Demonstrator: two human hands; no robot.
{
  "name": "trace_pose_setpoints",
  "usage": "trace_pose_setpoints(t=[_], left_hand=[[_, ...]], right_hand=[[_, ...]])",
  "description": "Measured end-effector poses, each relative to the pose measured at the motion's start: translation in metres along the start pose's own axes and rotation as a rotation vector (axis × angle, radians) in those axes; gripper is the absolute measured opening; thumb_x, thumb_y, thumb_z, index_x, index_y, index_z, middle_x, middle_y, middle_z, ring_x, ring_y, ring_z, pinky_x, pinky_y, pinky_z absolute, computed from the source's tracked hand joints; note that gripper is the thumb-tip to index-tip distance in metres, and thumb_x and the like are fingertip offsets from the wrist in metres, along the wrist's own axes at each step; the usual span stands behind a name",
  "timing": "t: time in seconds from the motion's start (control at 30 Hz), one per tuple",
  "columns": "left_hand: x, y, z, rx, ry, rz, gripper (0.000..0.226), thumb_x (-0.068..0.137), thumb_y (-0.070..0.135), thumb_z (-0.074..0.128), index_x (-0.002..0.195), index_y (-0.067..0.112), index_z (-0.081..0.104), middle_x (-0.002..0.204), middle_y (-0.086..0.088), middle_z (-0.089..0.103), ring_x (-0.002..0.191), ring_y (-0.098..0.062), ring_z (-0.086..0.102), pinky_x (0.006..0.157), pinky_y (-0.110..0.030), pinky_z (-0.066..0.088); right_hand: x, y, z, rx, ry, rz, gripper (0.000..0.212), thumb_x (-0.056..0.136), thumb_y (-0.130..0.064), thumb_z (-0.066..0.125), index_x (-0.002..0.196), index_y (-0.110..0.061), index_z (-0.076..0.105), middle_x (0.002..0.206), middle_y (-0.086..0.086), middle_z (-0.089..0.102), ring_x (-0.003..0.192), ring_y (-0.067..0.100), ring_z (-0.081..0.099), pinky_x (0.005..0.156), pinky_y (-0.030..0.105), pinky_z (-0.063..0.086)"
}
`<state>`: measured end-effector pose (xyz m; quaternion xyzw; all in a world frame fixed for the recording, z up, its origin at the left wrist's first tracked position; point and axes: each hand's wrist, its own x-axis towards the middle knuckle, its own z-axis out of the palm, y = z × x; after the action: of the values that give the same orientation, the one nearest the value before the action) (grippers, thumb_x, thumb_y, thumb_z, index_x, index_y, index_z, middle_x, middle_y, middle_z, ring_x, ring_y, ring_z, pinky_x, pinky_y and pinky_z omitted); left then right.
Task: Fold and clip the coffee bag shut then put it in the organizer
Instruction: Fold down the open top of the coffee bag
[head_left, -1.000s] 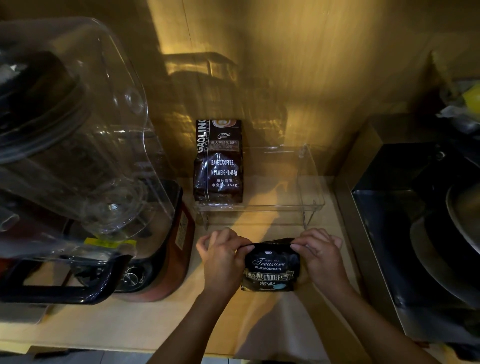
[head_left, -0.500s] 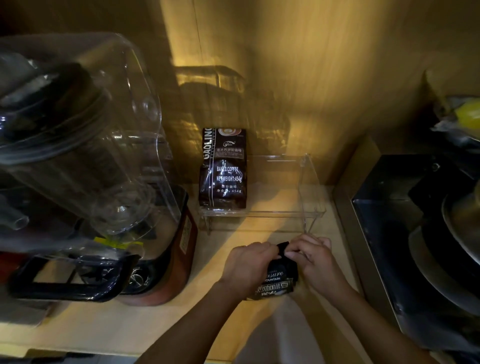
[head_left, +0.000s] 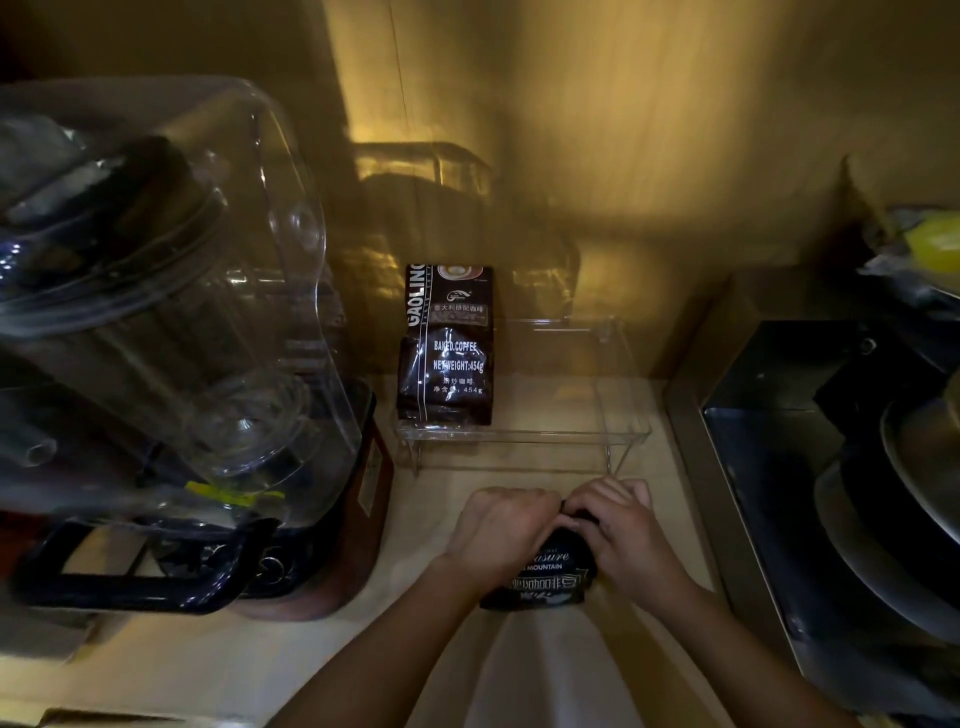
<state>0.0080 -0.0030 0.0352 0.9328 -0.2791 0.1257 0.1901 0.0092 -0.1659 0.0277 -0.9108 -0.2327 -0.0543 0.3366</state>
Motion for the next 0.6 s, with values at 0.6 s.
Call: trace_pose_setpoints(t=[0.6], left_hand=[[-0.011, -0.017, -0.008, -0.474, 0.027, -0.438, 0.004, 0.077, 0.012, 0.067, 0.074, 0.009, 0.067, 0.078, -0.008, 0.065, 0.079, -0.012, 0.053, 0.070, -0.005, 0.032]], right_hand=[[0.014, -0.004, -0.003, -0.111, -0.016, -0.050, 0.004, 0.078, -0.012, 0.064, 0.077, -0.011, 0.068, 0.076, 0.004, 0.067, 0.077, 0.022, 0.058, 0.072, 0.026, 0.029]])
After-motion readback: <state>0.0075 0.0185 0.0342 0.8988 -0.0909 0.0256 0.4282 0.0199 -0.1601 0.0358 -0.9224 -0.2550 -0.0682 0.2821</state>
